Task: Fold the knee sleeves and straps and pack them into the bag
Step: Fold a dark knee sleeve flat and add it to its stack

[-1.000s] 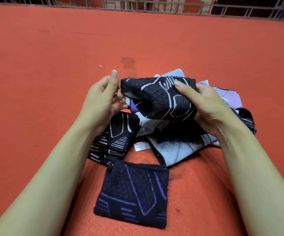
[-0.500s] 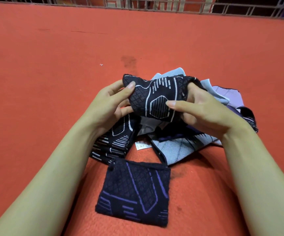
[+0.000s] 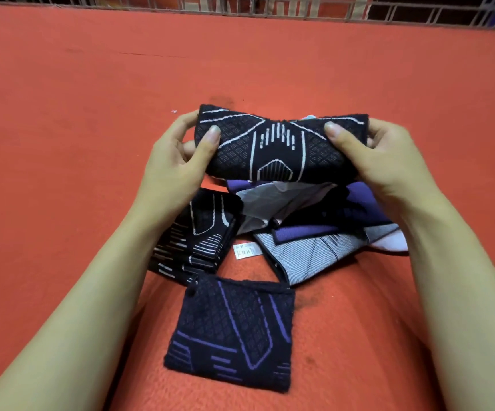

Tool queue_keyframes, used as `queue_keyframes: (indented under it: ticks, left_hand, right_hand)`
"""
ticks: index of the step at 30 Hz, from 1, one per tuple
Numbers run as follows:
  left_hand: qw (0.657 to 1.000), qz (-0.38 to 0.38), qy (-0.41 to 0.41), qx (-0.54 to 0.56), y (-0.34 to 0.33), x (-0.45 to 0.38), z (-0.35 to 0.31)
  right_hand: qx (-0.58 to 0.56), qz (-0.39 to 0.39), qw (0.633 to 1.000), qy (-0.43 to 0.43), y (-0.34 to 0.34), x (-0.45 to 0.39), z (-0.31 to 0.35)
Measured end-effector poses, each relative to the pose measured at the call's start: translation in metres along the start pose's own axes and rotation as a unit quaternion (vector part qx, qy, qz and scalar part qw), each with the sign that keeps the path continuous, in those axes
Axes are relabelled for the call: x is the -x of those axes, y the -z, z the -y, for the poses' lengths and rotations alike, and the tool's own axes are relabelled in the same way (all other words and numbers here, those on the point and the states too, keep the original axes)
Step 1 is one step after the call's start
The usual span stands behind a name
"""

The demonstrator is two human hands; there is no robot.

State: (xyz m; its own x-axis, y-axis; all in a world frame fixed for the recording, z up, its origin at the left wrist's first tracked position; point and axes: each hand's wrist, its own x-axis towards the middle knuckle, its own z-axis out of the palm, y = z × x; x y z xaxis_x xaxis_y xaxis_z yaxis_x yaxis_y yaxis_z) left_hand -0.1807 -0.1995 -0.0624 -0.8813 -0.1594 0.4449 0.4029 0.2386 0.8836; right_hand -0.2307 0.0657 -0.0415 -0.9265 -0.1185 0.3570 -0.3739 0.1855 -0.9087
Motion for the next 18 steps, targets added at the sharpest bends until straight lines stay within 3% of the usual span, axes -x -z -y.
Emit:
queue_keyframes:
  ticks: [4, 9, 13, 18]
  left_hand:
    - [1.0, 0.007, 0.021, -0.014, 0.002, 0.001, -0.003]
    - [0.983, 0.156, 0.079, 0.052, 0.011, 0.001, 0.01]
    - [0.974, 0.22, 0.036, -0.04, 0.006, 0.006, 0.011]
    - [0.957, 0.234, -0.001, -0.17, 0.008, 0.002, 0.021]
  right_hand:
    - [-0.025, -0.044, 0.999, -0.018, 0.0, -0.002, 0.0]
    - [-0.049, 0.038, 0.998, 0.013, -0.003, 0.001, -0.003]
    - [-0.047, 0.053, 0.996, 0.056, -0.008, 0.003, -0.001]
    - [-0.003, 0.027, 0.999, 0.041, -0.001, -0.004, -0.018]
